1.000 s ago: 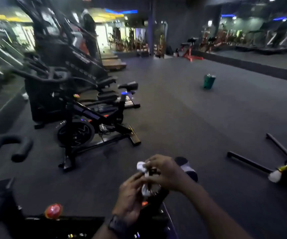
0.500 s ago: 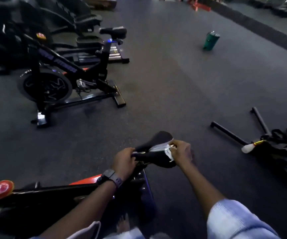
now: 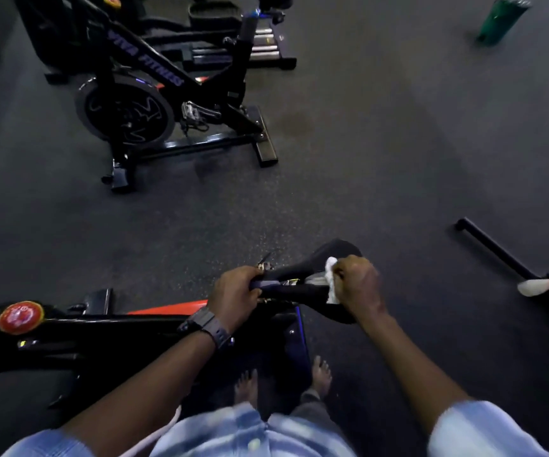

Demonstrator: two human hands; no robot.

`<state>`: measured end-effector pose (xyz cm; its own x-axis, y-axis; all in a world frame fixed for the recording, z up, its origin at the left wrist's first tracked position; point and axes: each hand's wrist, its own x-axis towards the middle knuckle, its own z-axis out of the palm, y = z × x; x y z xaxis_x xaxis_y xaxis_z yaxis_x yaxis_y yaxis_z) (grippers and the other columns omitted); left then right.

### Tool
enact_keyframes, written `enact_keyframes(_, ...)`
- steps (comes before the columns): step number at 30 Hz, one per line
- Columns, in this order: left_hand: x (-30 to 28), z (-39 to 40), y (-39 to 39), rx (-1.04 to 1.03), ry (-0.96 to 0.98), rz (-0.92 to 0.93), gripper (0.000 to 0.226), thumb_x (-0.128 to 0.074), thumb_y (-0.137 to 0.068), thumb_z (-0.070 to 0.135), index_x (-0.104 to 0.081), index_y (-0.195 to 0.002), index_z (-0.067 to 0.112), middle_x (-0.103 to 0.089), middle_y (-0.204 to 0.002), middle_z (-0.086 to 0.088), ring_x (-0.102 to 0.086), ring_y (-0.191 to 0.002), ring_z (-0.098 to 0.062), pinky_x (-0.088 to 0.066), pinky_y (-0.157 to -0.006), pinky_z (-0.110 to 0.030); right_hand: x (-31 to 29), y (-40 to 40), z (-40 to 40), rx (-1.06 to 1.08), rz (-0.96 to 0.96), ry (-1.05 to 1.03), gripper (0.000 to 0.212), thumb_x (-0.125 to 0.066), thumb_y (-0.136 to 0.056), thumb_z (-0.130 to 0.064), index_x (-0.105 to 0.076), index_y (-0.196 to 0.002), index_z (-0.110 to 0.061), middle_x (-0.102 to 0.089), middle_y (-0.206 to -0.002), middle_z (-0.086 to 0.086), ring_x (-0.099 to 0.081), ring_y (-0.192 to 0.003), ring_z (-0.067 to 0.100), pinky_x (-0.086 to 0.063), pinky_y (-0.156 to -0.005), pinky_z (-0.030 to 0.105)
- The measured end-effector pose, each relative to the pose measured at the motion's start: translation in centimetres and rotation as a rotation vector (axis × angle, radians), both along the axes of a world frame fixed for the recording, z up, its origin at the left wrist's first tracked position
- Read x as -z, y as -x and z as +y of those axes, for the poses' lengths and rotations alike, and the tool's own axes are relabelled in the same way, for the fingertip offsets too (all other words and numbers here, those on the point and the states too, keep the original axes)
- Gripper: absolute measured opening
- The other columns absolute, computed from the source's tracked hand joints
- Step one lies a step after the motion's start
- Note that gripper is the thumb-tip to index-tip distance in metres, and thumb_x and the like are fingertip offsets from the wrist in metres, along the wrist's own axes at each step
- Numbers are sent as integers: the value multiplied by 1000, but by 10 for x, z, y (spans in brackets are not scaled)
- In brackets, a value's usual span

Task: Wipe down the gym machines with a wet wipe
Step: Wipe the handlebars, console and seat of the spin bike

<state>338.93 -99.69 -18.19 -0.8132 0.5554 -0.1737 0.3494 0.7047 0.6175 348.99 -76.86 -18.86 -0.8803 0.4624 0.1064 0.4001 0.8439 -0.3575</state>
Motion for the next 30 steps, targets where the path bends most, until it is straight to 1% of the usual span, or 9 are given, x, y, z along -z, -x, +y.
enact_keyframes(4,-3,7,2,29,80,4,35,-65,-75,10,-71,-108,20,-73,-108,-6,-66,-103,-30,-52,-86,-40,9,-6,-21,-211,-95,82,15,-62,-77,-32,-75,-85,-26,-62,-76,-1,-62,-70,22,-49,-53,33)
enact_keyframes(8,-7,26,-3,163,139,54,29,-61,-77,18,-68,-104,21,-71,-105,-3,-65,-101,-30,-52,-79,-37,-7,-24,34,-5,-77,53,9,-74,-74,-18,-78,-81,-21,-65,-77,9,-66,-69,34,-52,-58,35)
enact_keyframes(10,-4,42,-8,195,98,51,35,-64,-76,19,-67,-111,20,-70,-112,-2,-64,-105,-28,-51,-84,-36,-11,-11,24,27,-57,53,18,-65,-75,-26,-77,-84,-16,-67,-83,13,-66,-74,36,-54,-62,38)
enact_keyframes(12,-2,54,-11,224,75,30,46,-69,-76,22,-64,-122,22,-66,-124,1,-62,-114,-24,-51,-91,-35,-8,-4,-11,-66,-72,78,26,-58,-74,-31,-76,-83,-14,-69,-87,9,-66,-78,31,-55,-63,35)
enact_keyframes(15,3,56,-8,249,50,17,52,-73,-78,19,-61,-129,18,-63,-131,-1,-60,-119,-23,-49,-96,-35,-4,-24,-12,-240,-46,79,12,-68,-75,-23,-74,-77,-13,-70,-82,7,-67,-75,27,-52,-62,31)
enact_keyframes(20,11,41,-10,199,-25,68,51,-80,-75,16,-63,-122,8,-68,-119,-10,-65,-108,-29,-51,-93,-41,4,-12,41,47,182,84,22,-65,-70,-9,-75,-89,-9,-65,-71,14,-63,-63,34,-53,-57,35)
enact_keyframes(25,10,32,-5,216,16,118,52,-81,-73,17,-64,-121,10,-69,-115,-9,-65,-106,-30,-49,-90,-36,19,-30,8,-200,116,72,14,-68,-78,-14,-76,-88,-19,-57,-71,6,-59,-63,30,-47,-51,32)
enact_keyframes(28,8,30,-3,208,40,121,49,-80,-74,19,-65,-121,13,-69,-114,-8,-64,-105,-29,-50,-89,-36,20,-29,46,98,136,84,16,-70,-77,-9,-76,-91,-15,-60,-74,13,-61,-68,35,-48,-57,35)
enact_keyframes(30,8,32,-5,190,33,117,49,-80,-75,19,-65,-121,14,-69,-114,-7,-64,-106,-28,-51,-89,-37,19,-15,38,132,180,104,14,-70,-79,-8,-75,-90,-14,-60,-73,13,-59,-70,34,-48,-60,37)
